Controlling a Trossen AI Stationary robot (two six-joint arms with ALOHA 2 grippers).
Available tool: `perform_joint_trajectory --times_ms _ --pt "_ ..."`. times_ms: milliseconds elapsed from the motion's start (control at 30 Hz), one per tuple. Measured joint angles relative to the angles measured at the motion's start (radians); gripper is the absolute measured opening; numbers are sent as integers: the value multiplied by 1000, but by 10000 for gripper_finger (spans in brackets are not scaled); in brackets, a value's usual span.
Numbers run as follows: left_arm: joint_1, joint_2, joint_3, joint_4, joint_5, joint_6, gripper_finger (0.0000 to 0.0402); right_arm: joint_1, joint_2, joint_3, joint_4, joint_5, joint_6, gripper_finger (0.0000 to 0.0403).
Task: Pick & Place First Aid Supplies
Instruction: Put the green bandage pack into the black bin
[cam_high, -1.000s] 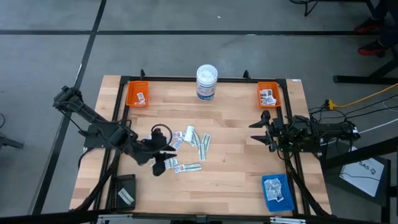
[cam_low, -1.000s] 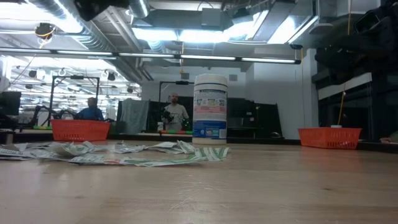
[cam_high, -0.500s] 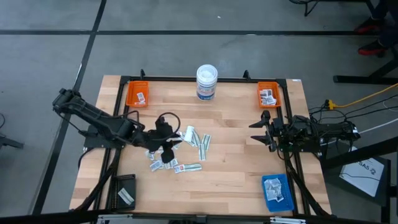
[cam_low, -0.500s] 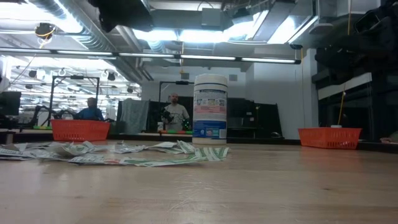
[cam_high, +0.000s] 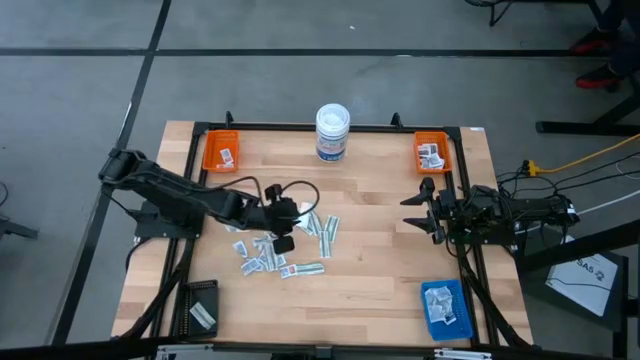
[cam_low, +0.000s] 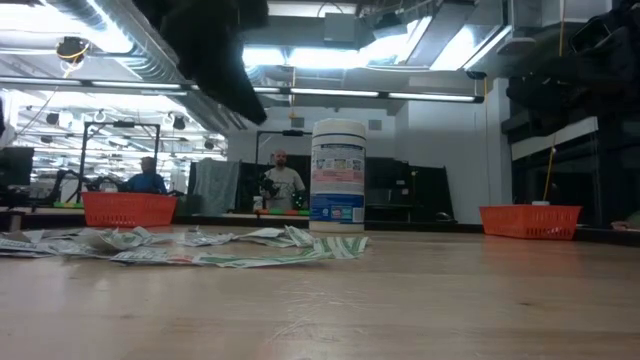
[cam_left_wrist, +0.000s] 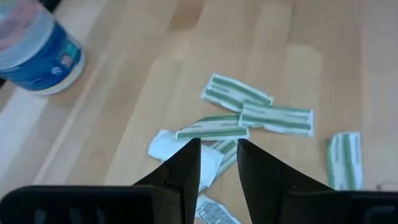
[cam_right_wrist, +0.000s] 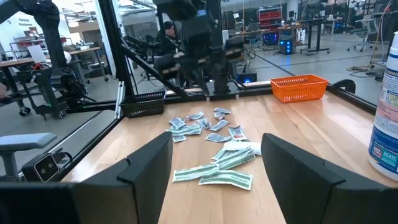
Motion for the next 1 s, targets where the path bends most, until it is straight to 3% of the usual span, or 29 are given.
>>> perform_joint_trajectory --times_ms 300,667,1000 --pt "10 152 0 16 27 162 95 0 0 0 0 0 0 245" --pt "10 304 0 86 23 175 93 0 0 0 0 0 0 245" --pt "22 353 0 148 -27 222 94 0 0 0 0 -1 0 245"
